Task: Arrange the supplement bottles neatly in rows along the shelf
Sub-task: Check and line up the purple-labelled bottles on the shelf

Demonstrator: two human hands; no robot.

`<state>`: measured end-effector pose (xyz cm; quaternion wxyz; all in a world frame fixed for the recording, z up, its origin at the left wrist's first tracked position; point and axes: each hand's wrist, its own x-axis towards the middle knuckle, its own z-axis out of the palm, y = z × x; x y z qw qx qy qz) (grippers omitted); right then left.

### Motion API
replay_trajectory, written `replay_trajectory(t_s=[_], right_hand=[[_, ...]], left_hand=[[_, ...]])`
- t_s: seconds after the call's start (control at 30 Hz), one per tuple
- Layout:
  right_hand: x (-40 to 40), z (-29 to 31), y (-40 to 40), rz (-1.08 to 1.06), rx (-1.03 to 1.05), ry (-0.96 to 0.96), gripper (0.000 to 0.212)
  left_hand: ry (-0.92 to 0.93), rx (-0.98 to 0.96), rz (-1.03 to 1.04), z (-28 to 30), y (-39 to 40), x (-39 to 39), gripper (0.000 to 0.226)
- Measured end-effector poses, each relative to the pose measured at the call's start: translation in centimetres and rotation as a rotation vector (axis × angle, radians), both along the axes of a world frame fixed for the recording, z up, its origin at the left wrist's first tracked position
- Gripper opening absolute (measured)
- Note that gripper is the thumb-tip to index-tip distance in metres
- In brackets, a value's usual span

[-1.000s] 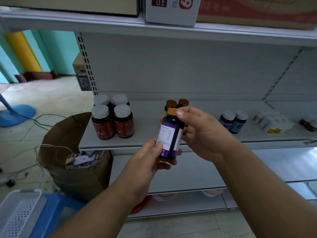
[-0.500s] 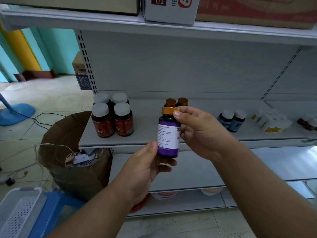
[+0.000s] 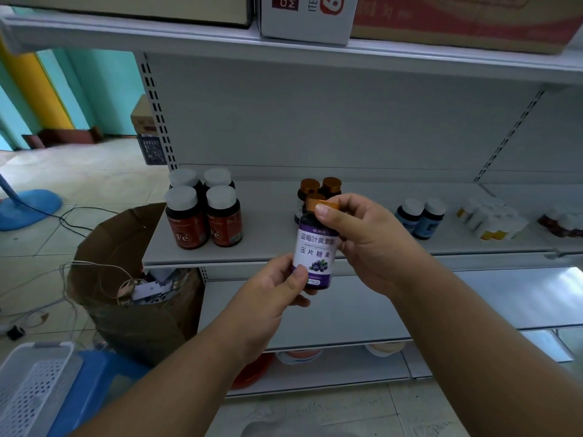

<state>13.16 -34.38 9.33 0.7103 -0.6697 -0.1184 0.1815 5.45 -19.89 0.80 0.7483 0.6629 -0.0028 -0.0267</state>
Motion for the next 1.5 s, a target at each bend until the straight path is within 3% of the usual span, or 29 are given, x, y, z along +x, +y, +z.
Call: replay_trajectory(t_s=[0.1,0.23,0.4,0.5,0.6,0.7,0.8,0.9,0.97,1.07,1.23,1.33,1.4,1.5], right_hand=[[-0.2,0.0,-0.5,-0.023,-0.053,-0.11,0.041],[-1.1,-0.2,-0.6,-0.03,-0.217,-0.418,0.037],[-2.2,-0.9,-1.2,-0.01,-0.324,-0.927,0.045],[-2.4,-0.9,-1.6,-0.025,-0.368,-1.103,0.047],[-2.5,-0.3,-2.1,-0.023,-0.353,-0.996,0.047],[-2.6,0.7,-2.4,-0.015,-0.32,-0.742,0.041],[-1.2,1.3,-2.2,-0.019,-0.255,-0.325,0.028],[0.8,0.9,-2.0,-0.052,-0.248,0.051,0.046],[1.2,0.4,-1.6,-0.073,-0.237,0.17,0.058],[1.6,-0.4,-1.3,-0.11,-0.22,0.176,0.063],[2.1,-0.7,-1.8,-0.073,-0.298,0.125,0.076],[3.2,-0.3,-2.5,-0.064,-0.324,-0.025,0.042],[4.0,0.0,-3.0,-0.076,-0.411,-0.191,0.024],[5.5,-0.3,-3.4,-0.141,-0.613,-0.395,0.028]], left_hand=[[-0.03,0.199,0.041,0.7,0.3,0.1,0.018],[-0.107,0.497,0.063,2.2,0.9,1.1,0.033],[-0.501,0.801,0.27,2.8,1.8,4.0,0.052],[-0.64,0.841,0.341,2.9,1.8,5.0,0.055],[-0.632,0.871,0.27,3.0,1.6,4.4,0.056],[-0.438,0.816,0.12,3.6,1.6,2.6,0.038],[-0.101,0.534,-0.06,4.9,0.8,1.2,0.039],[0.165,0.163,-0.105,6.9,-0.7,0.8,0.056],[0.336,-0.031,-0.084,8.1,-1.2,1.0,0.061],[0.454,-0.106,-0.066,8.6,-1.6,1.5,0.06],[0.427,-0.03,-0.09,7.8,-2.1,2.3,0.059],[0.272,0.343,-0.085,6.3,-2.1,3.2,0.04],[0.162,0.59,-0.046,4.9,-1.7,4.2,0.038],[-0.004,0.882,0.044,2.0,-0.7,6.1,0.058]])
